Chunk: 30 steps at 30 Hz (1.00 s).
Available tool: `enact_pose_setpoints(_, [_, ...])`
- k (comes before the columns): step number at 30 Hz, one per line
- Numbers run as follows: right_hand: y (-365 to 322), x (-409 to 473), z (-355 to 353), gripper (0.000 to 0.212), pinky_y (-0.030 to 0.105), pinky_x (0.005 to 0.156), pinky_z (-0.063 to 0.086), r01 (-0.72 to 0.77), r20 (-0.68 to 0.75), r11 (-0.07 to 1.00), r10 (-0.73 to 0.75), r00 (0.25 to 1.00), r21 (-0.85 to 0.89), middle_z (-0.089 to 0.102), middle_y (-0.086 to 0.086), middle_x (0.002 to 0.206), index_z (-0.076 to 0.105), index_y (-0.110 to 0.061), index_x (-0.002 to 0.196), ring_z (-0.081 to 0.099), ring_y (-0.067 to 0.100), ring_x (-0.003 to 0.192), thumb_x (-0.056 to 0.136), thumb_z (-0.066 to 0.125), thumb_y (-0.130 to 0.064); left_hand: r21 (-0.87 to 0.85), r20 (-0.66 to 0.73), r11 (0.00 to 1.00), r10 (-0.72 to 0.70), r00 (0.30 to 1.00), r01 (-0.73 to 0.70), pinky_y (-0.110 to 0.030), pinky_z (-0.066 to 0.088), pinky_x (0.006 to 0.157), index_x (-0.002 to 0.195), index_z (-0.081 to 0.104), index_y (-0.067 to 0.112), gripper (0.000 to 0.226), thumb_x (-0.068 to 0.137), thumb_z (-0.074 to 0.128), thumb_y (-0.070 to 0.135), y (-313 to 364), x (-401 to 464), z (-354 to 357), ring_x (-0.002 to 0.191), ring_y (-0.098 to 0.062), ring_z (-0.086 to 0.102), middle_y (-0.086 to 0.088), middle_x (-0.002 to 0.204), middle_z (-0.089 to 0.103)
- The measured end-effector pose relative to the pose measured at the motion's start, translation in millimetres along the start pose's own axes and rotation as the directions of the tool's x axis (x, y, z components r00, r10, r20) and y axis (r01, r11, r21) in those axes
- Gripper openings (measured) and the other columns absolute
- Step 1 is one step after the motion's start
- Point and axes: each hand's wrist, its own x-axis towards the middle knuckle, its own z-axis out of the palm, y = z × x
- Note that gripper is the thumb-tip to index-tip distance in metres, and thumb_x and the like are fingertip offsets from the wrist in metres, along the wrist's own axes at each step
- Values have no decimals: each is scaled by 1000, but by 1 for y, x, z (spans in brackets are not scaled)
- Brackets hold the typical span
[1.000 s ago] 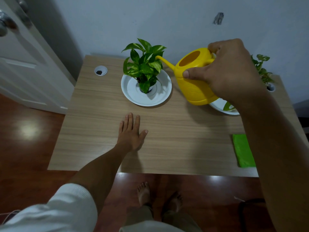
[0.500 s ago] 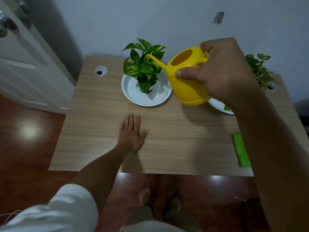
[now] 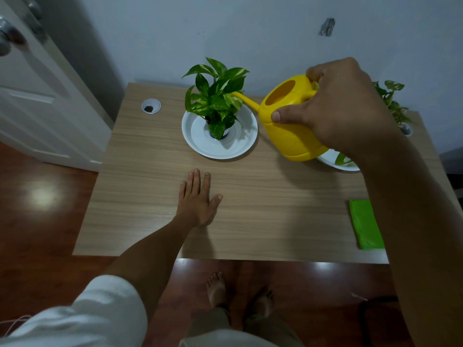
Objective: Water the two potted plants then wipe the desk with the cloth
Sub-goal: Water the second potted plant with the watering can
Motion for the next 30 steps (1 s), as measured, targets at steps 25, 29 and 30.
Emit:
enact_pose_setpoints(25, [-8, 14, -3, 89, 46, 93, 49, 43, -22, 999, -44, 999, -34, 62, 17, 132, 60, -6, 131, 60, 34, 116, 63, 90, -56, -15, -21, 1000, 12, 1000, -12, -46, -15, 128, 166, -12, 27, 83, 102, 18, 70, -1, 0, 1, 157, -21, -29, -8, 171, -25])
enact_pose_setpoints(29, [-11, 13, 1, 84, 43, 91, 49, 55, -16, 998, -55, 998, 7, 62, 14, 131, 61, -10, 130, 59, 31, 115, 65, 89, -55, 0, -10, 1000, 8, 1000, -8, -46, -15, 128, 165, -13, 28, 83, 102, 17, 71, -1, 0, 1, 157, -21, -29, -7, 171, -26])
enact_pose_setpoints(30, [-10, 12, 2, 83, 43, 93, 49, 58, -9, 998, -58, 998, 17, 61, 14, 131, 61, -11, 130, 59, 30, 116, 65, 89, -54, 2, -8, 1000, 11, 1000, -11, -46, -15, 128, 165, -13, 28, 83, 101, 17, 71, -1, 1, 1, 157, -21, -29, -8, 171, -26])
